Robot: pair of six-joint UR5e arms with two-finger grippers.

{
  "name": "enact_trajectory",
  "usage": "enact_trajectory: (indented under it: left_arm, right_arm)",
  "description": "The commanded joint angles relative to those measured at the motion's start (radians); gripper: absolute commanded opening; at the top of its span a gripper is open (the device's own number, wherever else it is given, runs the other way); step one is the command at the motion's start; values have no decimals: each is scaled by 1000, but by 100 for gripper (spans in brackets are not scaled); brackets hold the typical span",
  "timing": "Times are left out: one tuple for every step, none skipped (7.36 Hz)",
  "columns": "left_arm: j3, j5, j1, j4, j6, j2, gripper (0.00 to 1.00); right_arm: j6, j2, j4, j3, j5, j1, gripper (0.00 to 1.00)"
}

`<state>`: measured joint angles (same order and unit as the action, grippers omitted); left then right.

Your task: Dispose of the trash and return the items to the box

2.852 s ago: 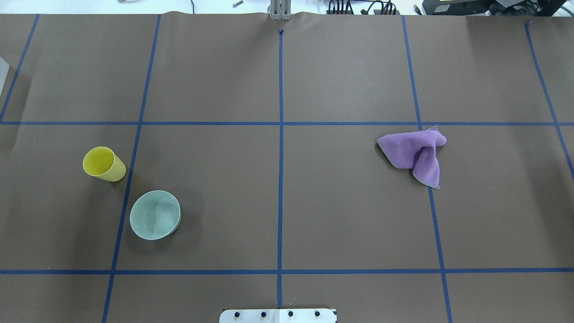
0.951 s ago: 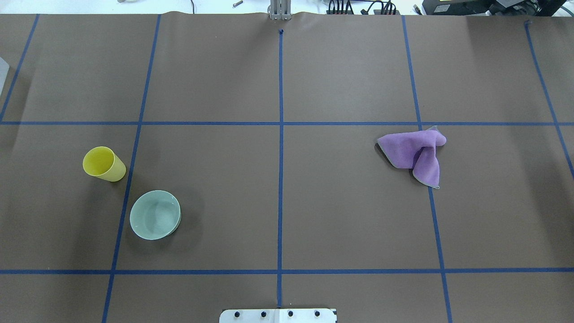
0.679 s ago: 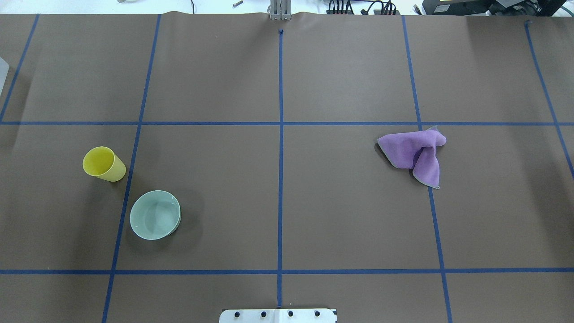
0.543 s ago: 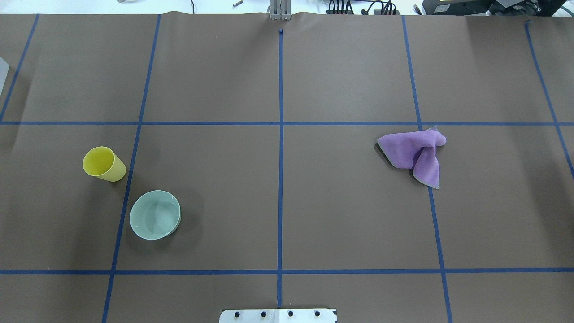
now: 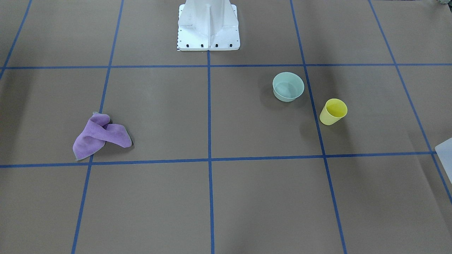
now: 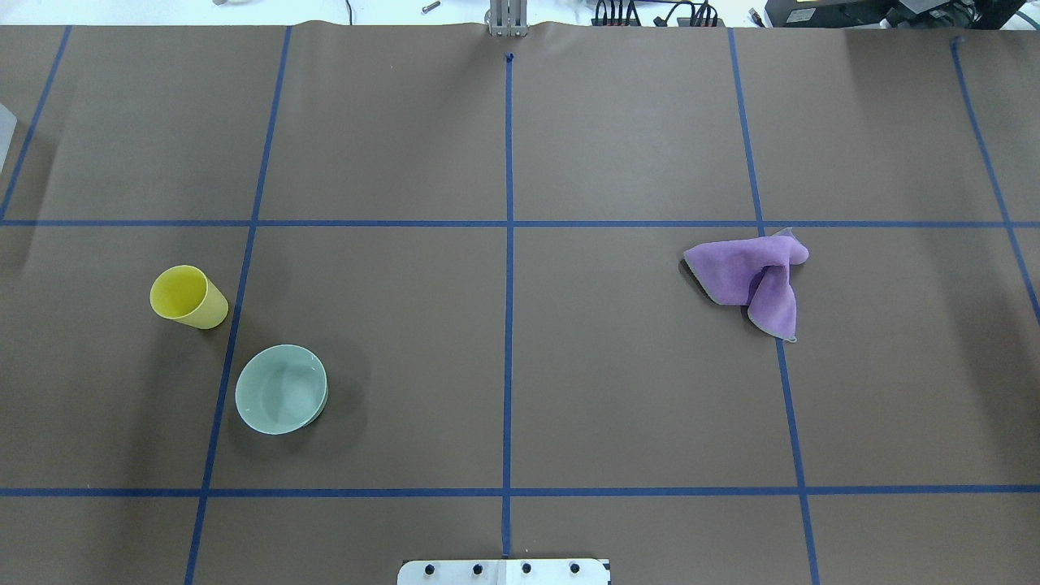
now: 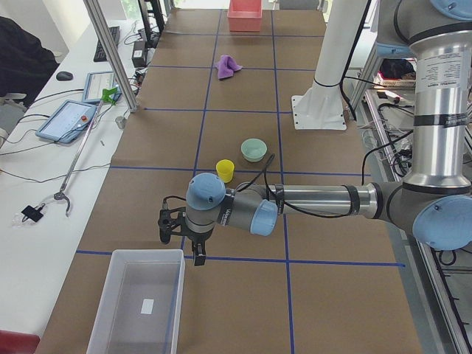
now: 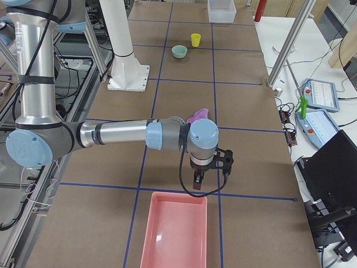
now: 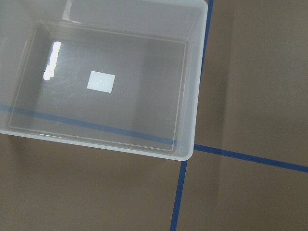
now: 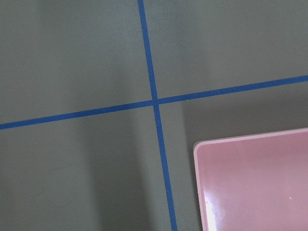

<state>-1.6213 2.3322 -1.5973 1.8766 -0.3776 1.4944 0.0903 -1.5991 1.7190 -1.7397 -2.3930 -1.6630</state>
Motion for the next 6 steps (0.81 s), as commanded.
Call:
enact_trajectory:
  left_arm:
    - [-9, -14, 0, 91, 0, -32, 99]
    - [-11, -14, 0, 102, -9, -34, 99]
    - [-17, -1, 2, 120, -20, -26, 99]
    - [-41, 1, 13, 119, -146, 4, 99]
    - [-49, 57, 99, 119, -218, 35, 99]
    - [-49, 65, 143, 124, -239, 70, 99]
  right_arm:
    - [0, -5, 1, -4, 0, 0, 100]
    - [0, -5, 4, -4, 0, 0, 100]
    - [0, -2, 20, -6, -2, 0, 100]
    - [0, 4, 24, -7, -3, 0, 100]
    - [0, 7, 25, -7, -5, 0, 100]
    - [0, 5, 25, -7, -5, 0, 100]
